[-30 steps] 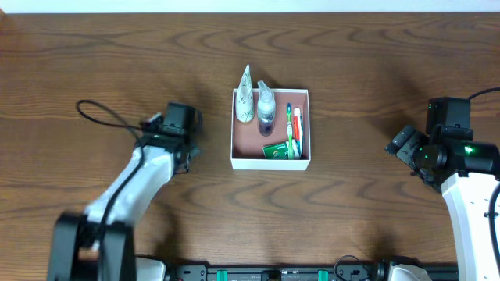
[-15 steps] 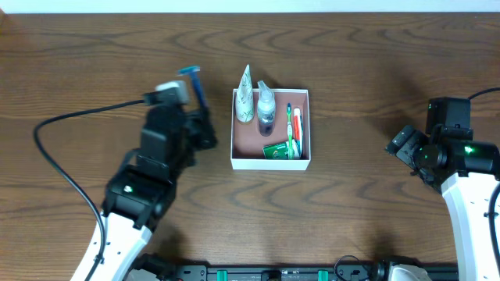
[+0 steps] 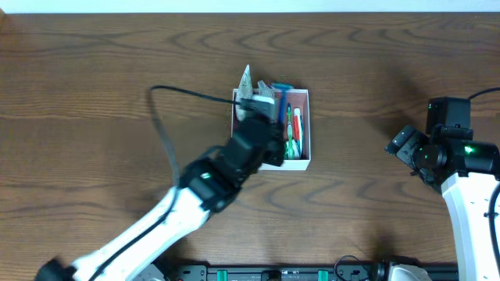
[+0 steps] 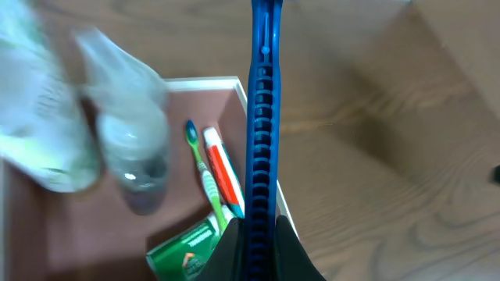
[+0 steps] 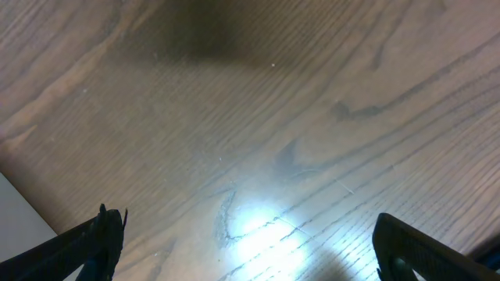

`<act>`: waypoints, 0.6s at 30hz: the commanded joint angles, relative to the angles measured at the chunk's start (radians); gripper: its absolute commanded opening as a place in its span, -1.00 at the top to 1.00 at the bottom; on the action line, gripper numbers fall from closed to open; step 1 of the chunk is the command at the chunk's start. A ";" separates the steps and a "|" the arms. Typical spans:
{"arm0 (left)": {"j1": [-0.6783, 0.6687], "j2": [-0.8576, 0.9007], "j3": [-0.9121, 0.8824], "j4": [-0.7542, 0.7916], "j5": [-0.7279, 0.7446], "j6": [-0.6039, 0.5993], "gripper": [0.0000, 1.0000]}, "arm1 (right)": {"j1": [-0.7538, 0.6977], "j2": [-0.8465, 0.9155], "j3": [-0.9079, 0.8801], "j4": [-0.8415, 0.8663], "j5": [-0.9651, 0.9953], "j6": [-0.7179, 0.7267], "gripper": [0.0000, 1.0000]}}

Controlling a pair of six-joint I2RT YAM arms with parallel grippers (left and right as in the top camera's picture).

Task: Pack container
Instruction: 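Lift the razor and carry it over the box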

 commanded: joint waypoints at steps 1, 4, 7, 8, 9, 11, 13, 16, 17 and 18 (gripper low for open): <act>-0.031 0.089 0.018 0.034 -0.054 0.021 0.88 | -0.010 0.001 0.006 0.000 0.004 0.014 -0.98; -0.041 0.157 0.018 0.069 -0.063 0.021 0.88 | -0.010 0.002 0.006 0.000 0.004 0.014 -0.98; -0.041 0.212 0.018 0.084 -0.066 0.021 0.88 | -0.010 0.002 0.006 0.000 0.004 0.014 -0.99; -0.041 0.227 0.018 0.087 -0.072 0.021 0.88 | -0.010 0.002 0.006 0.000 0.004 0.014 -0.98; -0.041 0.240 0.018 0.087 -0.080 0.020 0.89 | -0.010 0.002 0.006 0.000 0.004 0.014 -0.99; -0.041 0.260 0.018 0.088 -0.094 0.020 0.88 | -0.010 0.001 0.006 0.000 0.004 0.014 -0.98; -0.041 0.273 0.018 0.090 -0.097 0.020 0.88 | -0.010 0.002 0.006 0.000 0.004 0.014 -0.99; -0.041 0.278 0.018 0.091 -0.118 0.020 0.88 | -0.010 0.002 0.006 0.000 0.004 0.014 -0.98; -0.040 0.278 0.018 0.091 -0.121 0.020 0.87 | -0.010 0.002 0.006 0.000 0.004 0.014 -0.98; -0.040 0.278 0.018 0.091 -0.121 0.020 0.86 | -0.010 0.001 0.006 0.000 0.004 0.014 -0.98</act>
